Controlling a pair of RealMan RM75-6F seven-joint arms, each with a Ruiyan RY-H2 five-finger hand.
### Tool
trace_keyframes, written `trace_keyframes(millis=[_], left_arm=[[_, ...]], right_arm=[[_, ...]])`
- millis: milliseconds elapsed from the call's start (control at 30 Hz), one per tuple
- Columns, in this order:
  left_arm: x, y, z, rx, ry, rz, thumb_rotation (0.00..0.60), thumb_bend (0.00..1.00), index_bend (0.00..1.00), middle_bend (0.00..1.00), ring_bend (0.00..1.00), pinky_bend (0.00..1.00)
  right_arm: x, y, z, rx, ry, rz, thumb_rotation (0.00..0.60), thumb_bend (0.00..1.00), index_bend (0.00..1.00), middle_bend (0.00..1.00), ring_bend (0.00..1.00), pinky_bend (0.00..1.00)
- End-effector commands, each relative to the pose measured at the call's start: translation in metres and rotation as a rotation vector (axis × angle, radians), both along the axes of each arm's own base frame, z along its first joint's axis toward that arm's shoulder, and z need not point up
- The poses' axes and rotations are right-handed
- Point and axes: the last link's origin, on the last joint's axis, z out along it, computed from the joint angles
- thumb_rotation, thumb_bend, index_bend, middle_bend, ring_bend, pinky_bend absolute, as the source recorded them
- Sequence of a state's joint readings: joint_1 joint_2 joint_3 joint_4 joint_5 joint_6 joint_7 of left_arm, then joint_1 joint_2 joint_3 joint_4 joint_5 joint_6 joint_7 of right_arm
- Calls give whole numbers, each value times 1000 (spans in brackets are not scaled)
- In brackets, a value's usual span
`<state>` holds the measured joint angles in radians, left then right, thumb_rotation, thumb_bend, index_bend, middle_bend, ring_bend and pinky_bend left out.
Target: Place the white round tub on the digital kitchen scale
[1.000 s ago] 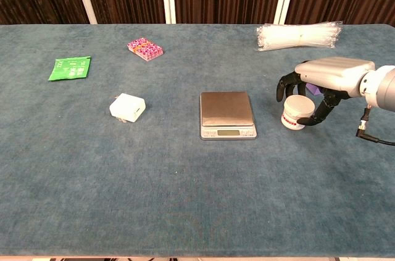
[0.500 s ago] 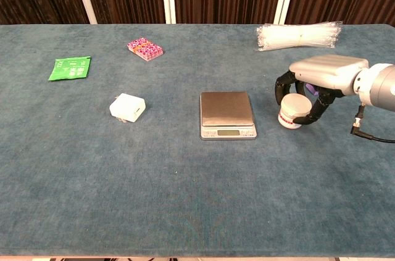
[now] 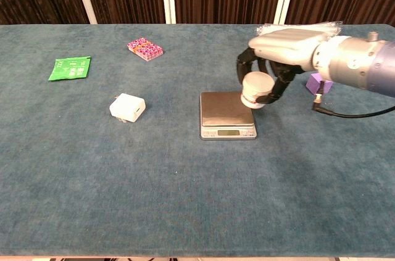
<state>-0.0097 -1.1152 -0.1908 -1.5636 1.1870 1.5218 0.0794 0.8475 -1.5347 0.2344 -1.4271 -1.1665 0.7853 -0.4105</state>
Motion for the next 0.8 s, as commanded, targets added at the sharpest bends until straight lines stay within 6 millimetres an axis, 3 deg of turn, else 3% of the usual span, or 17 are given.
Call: trace_keyframes(millis=[33,300,567,733,800], left_arm=[[0,0,0,-2,-2,1,600,737,44,0,0,0],[-1,1,0,-4,-11,-2,600,737,44,0,0,0],[-1,1,2,1,-17,-2,600,737,44,0,0,0],[-2,1,2,2,-17,1,600,737,44,0,0,0],[-1,2,2,2,-16,0,600,737,45,0,0,0]], right_arm=[[18,-1,-11,12,-6,16,600,385,450,487,486,75],[39,1,-33,35,-7,25,600,385,450,487,486,75],[40,-3,-45,31,15,10,600,385,450,484,479,75],[35,-7,-47,36,40,-3,600,384,399,344,332,32],[32,-7,-48,58,54,-13,600,384,257,199,173,3]])
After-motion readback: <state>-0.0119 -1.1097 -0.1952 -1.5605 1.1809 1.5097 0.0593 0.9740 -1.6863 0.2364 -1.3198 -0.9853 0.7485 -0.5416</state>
